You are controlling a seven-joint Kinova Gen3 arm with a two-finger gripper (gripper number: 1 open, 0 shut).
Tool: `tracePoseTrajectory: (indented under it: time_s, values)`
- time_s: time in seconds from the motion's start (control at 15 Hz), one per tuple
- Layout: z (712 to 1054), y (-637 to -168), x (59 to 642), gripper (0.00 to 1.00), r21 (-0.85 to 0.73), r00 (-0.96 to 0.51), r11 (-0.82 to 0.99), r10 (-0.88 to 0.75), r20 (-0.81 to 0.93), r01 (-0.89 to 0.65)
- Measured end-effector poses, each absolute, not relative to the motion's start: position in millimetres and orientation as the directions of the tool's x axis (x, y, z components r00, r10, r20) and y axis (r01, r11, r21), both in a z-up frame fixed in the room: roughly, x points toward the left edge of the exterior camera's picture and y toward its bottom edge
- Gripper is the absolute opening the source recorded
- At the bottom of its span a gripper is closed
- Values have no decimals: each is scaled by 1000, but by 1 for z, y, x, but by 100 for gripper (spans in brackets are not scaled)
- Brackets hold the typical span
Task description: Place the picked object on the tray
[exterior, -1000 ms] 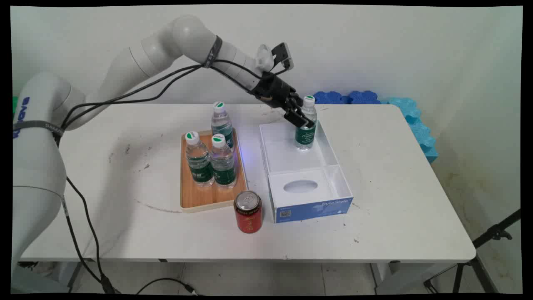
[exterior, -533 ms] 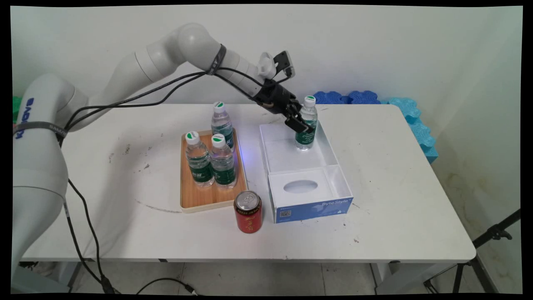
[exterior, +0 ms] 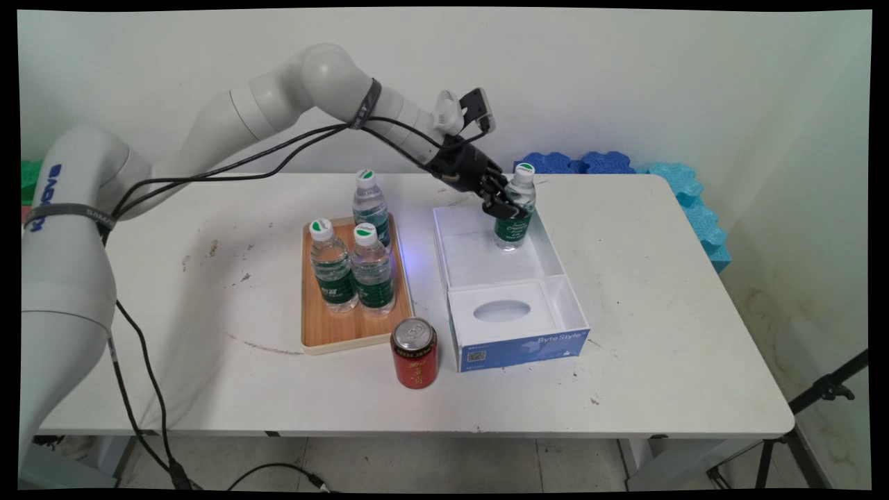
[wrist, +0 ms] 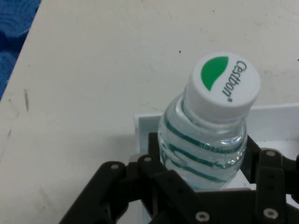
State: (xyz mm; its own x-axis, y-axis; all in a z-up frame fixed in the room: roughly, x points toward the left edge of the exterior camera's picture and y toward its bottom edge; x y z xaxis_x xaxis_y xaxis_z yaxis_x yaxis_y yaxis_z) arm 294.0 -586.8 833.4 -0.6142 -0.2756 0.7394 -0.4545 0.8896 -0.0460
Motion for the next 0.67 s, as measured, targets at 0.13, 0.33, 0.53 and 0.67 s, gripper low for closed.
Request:
tracePoseTrajectory:
  time_s: [0.13,0.33,0.53,0.67]
  values:
    - [836,-587,294,0,-51,-611,891,-267,745,-452]
    - [853,-582,300,0,-49,-587,887,-261,766,-459]
    - [887,-570,315,0,-38,-547,881,-259,796,-472]
    - [916,-558,332,0,-37,-522,877,-250,815,-479]
